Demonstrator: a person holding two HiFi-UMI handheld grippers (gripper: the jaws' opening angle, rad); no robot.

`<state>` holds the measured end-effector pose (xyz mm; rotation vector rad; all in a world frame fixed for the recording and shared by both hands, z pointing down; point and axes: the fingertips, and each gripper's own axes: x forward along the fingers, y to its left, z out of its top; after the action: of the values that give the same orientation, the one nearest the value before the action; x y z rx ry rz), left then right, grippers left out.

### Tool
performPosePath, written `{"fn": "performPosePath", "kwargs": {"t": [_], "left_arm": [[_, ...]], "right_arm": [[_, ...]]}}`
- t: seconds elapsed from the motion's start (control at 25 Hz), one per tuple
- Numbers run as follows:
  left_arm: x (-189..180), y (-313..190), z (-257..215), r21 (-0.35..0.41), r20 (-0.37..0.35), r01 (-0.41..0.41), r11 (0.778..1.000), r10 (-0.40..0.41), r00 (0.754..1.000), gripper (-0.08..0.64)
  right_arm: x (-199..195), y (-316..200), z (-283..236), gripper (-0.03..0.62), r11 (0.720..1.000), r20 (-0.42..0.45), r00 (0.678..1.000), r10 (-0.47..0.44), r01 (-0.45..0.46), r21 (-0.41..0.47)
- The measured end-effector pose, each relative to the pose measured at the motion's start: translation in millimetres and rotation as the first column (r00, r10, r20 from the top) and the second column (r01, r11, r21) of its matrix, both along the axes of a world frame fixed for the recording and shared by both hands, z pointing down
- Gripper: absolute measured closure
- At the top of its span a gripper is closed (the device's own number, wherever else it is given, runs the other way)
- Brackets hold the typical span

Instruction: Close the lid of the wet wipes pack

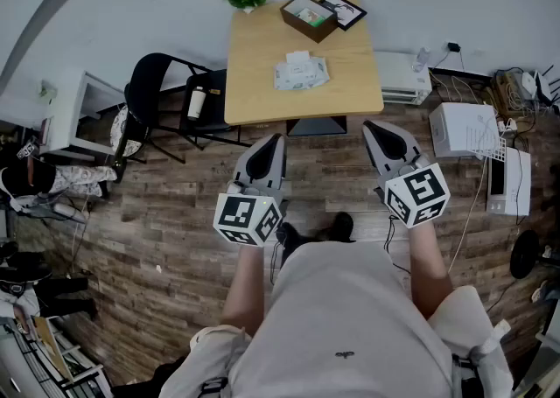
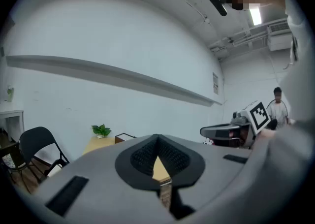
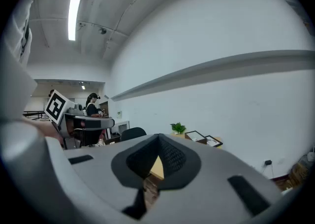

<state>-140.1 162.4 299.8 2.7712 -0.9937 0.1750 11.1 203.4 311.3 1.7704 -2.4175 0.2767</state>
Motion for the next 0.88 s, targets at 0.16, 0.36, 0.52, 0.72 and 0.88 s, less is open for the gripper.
{"fn": "performPosePath", "kwargs": {"t": [0.16,0.36,0.52,0.72,0.88], "left_arm": [[-2.2,3.4,-1.5,-0.003,0.004,0.0,1.0,0.0,1.0,0.554],[-0.3,9.4,-1.1,-0.003,0.009,0.0,1.0,0.0,1.0,0.554],[4.6,15.3,0.1,-0.002,0.016,0.002,1.0,-0.002,1.0,0.554],[13.5,18.2,2.5,-0.006,0.018,0.005,1.0,-0.005,1.0,0.553],[22.6,21.4,5.9,-0.015,0.017,-0.002,1.0,0.002,1.0,0.553]], "right_arm": [[-1.3,2.3,-4.4,0.594,1.0,-0.003,1.0,-0.001,0.001,0.003],[-1.7,7.1,-4.8,0.594,1.0,-0.022,1.0,-0.005,0.005,0.005],[2.4,10.6,-1.8,0.594,1.0,0.014,1.0,0.005,-0.005,0.002],[7.2,11.1,4.8,0.592,1.0,0.021,1.0,-0.007,0.007,-0.005],[11.2,11.1,8.8,0.593,1.0,0.021,1.0,-0.012,0.012,-0.018]]}}
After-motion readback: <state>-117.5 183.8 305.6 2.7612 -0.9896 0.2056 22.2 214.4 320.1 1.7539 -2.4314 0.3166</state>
